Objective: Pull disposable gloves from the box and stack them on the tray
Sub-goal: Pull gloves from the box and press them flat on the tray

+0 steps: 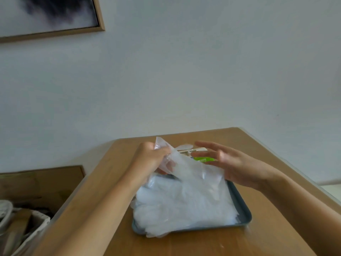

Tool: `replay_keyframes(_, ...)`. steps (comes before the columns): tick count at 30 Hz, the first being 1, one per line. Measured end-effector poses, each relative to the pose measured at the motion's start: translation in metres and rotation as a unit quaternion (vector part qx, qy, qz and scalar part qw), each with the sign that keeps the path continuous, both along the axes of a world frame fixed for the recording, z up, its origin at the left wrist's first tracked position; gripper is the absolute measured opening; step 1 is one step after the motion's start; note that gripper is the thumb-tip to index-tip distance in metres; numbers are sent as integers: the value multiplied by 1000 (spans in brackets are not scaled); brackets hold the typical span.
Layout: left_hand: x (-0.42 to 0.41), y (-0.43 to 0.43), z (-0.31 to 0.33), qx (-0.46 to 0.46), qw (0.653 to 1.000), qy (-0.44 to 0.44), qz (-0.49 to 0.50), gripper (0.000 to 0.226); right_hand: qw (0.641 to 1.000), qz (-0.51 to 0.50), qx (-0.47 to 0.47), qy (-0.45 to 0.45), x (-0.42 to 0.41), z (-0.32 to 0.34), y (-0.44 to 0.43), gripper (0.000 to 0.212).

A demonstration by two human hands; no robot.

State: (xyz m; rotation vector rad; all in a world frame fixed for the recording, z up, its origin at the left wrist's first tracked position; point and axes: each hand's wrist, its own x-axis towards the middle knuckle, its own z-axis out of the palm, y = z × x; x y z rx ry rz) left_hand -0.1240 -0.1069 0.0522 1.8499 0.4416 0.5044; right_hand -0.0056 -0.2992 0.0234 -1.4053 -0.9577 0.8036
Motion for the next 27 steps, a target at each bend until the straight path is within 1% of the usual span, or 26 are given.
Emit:
replay_keyframes(2, -5, 4, -1, -19, 1000, 14, 19, 20, 993, 60, -37, -98, -8, -3, -8, 106)
replay_keyframes(3, -6, 5, -2, -28, 999, 21, 25, 20, 985, 69, -64, -144, -15, -3, -8, 106)
replay_keyframes(4, -8, 7, -2, -38, 998, 26, 31, 19, 977, 56, -88, -188, -22, -6, -7, 108)
replay_keyframes(6, -12, 9, -4, -60, 997, 31, 40, 16, 953, -25, -108, -282, -39, -13, 1, 107)
replay_keyframes(7, -14, 11, -5, -70, 996, 33, 40, 15, 941, -72, -93, -316, -47, -17, 6, 99)
replay_keyframes(8, -17, 12, -6, -78, 996, 38, 38, 14, 931, -117, -59, -342, -51, -22, 11, 87)
replay_keyframes(9, -18, 13, -8, -82, 995, 43, 36, 13, 920, -157, -22, -359, -51, -26, 15, 70)
replay_keyframes(10, -21, 14, -10, -86, 995, 48, 35, 12, 913, -192, 5, -359, -51, -26, 18, 51)
replay_keyframes(11, -23, 14, -13, -88, 994, 54, 32, 15, 914, -221, 11, -341, -51, -24, 19, 30)
replay_keyframes(12, -24, 15, -16, -86, 994, 63, 26, 16, 918, -241, 15, -314, -51, -22, 19, 19)
replay_keyframes(14, -26, 15, -22, -67, 993, 92, 16, 15, 935, -263, 19, -237, -50, -19, 20, 32)
replay_keyframes(15, -28, 16, -26, -52, 993, 110, 12, 14, 949, -259, 18, -178, -49, -18, 20, 32)
replay_keyframes(17, -31, 19, -33, -27, 991, 132, 6, 4, 973, -223, -11, -65, -45, -19, 19, 27)
replay_keyframes(18, -33, 21, -36, -20, 990, 137, 0, 3, 978, -203, -34, -23, -41, -21, 18, 26)
replay_keyframes(19, -33, 23, -39, -15, 990, 142, -7, 9, 980, -193, -57, 3, -36, -24, 17, 25)
replay_keyframes(20, -34, 24, -42, -7, 988, 151, -13, 12, 978, -192, -77, 14, -32, -28, 16, 24)
replay_keyframes(22, -33, 24, -46, 38, 984, 174, -21, 15, 972, -208, -107, 14, -27, -35, 16, 22)
replay_keyframes(24, -30, 23, -49, 59, 981, 181, -29, 16, 965, -225, -133, -4, -22, -43, 17, 27)
replay_keyframes(26, -27, 23, -50, 53, 980, 189, -38, 18, 956, -246, -152, -39, -17, -50, 18, 31)
replay_keyframes(27, -25, 25, -49, 64, 976, 203, -38, 18, 949, -258, -165, -81, -14, -54, 18, 30)
